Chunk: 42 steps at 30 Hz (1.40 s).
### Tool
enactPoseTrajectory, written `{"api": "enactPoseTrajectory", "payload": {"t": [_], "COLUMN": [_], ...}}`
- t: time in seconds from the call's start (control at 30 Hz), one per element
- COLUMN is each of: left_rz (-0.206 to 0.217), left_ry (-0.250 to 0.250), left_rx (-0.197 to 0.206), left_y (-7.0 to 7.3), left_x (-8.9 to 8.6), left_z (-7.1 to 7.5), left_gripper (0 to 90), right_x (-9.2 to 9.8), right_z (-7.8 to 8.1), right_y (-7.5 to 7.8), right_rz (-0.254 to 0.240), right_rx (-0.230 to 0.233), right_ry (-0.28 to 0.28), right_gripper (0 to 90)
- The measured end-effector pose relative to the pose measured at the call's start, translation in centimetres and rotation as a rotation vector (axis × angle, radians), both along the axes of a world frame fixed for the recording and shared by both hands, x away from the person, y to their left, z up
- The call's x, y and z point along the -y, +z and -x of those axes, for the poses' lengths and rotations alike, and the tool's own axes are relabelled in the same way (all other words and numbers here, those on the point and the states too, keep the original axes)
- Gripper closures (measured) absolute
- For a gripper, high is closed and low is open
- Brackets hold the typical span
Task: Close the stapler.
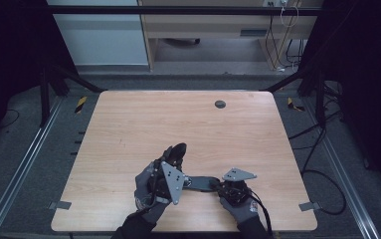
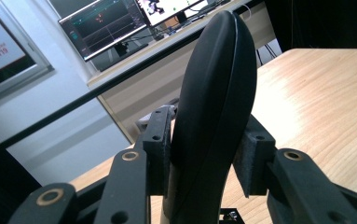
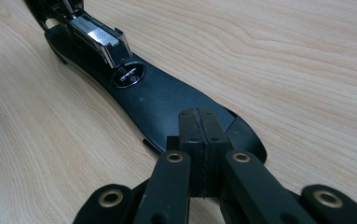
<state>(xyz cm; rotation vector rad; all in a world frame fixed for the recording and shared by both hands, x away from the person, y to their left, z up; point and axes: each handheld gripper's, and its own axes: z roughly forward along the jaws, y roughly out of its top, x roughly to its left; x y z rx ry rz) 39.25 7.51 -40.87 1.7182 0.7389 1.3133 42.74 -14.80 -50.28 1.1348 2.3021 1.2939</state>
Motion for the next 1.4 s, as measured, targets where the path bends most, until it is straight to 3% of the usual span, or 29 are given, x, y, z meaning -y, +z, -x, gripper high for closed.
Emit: {"api": "enactPoseTrajectory", "payload": {"t": [0.23, 0.77, 1.4], "left_rz": [-0.056, -0.126, -0.252], "left_ry": [-0.005, -0.037, -0.059], "left_rx": [0.013, 0.009, 0.014], "left_y": [-0.6, -1.7, -3.1], "left_x": [1.0, 2.6, 4.2], "left_z": [0.1, 0.2, 0.3], "left_gripper": [60.7, 58.2, 57.0], "right_x": [0.1, 0.1, 0.4], "right_z": [0.0, 0.0, 0.0], "right_y": [0.0, 0.0, 0.0], "right_rz": [0.001, -0.006, -0.006], "right_rx": [-0.004, -0.004, -0.004], "right_ry": [0.000, -0.002, -0.007], "right_gripper": [90.0, 90.0, 90.0]}}
